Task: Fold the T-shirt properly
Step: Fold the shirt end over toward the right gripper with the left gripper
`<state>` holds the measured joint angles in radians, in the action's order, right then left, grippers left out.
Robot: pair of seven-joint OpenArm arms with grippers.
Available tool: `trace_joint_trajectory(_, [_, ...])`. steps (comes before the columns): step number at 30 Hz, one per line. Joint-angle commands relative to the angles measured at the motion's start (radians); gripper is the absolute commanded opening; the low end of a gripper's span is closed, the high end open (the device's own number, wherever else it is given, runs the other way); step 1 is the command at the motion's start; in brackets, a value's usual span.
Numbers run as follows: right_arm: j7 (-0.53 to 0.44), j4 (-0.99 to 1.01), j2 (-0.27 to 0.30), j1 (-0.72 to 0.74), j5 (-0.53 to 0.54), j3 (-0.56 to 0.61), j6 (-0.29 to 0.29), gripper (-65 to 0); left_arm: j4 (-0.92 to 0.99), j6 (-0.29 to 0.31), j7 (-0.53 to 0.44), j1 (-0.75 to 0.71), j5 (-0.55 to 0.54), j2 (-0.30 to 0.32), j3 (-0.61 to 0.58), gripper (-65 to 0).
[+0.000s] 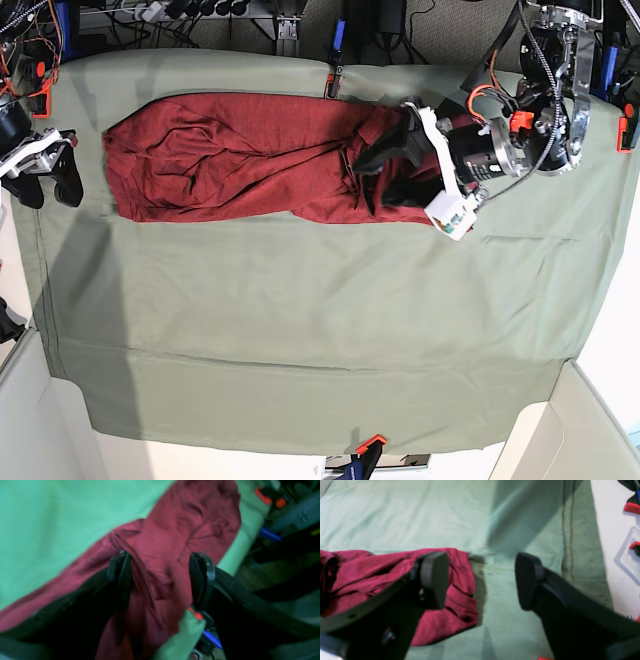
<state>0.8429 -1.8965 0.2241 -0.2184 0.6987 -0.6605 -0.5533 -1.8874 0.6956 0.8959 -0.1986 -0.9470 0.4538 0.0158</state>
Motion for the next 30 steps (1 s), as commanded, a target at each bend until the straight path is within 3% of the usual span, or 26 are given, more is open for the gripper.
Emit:
trace_joint_trajectory(1, [-0.019, -0.014, 0.013, 0.006, 0.019, -0.005, 0.0, -23.9, -0.018, 0.003, -0.021, 0.013, -0.022, 0.01, 0.023, -27.2])
trace_joint_trajectory(6, [-0.02, -0.014, 0.013, 0.007, 0.017, -0.005, 0.0, -23.9, -0.018, 0.003, 0.045, 0.012, 0.008, 0.01, 0.032, -27.2])
trace_joint_trajectory(12, [-0.019, -0.014, 0.01, 0.004, 0.016, -0.005, 0.0, -23.9, -0.018, 0.003, 0.061, 0.007, 0.198, 0.049, -0.034, -27.2])
trace_joint_trajectory(18, [-0.02, -0.014, 0.011, 0.005, 0.016, -0.005, 0.0, -23.9, -0.018, 0.003, -0.011, 0.008, 0.395, 0.053, -0.052, -27.2])
trace_joint_trajectory(21, [-0.02, -0.014, 0.011, 0.005, 0.016, -0.005, 0.0, -23.9, -0.024, 0.003, -0.016, 0.007, 0.375, 0.054, -0.052, -27.2])
trace_joint_trajectory(30, [-0.023, -0.014, 0.011, 0.005, -0.005, -0.005, 0.0, -23.9, -0.175, 0.003, -0.014, 0.007, 0.137, 0.055, -0.008, -27.2])
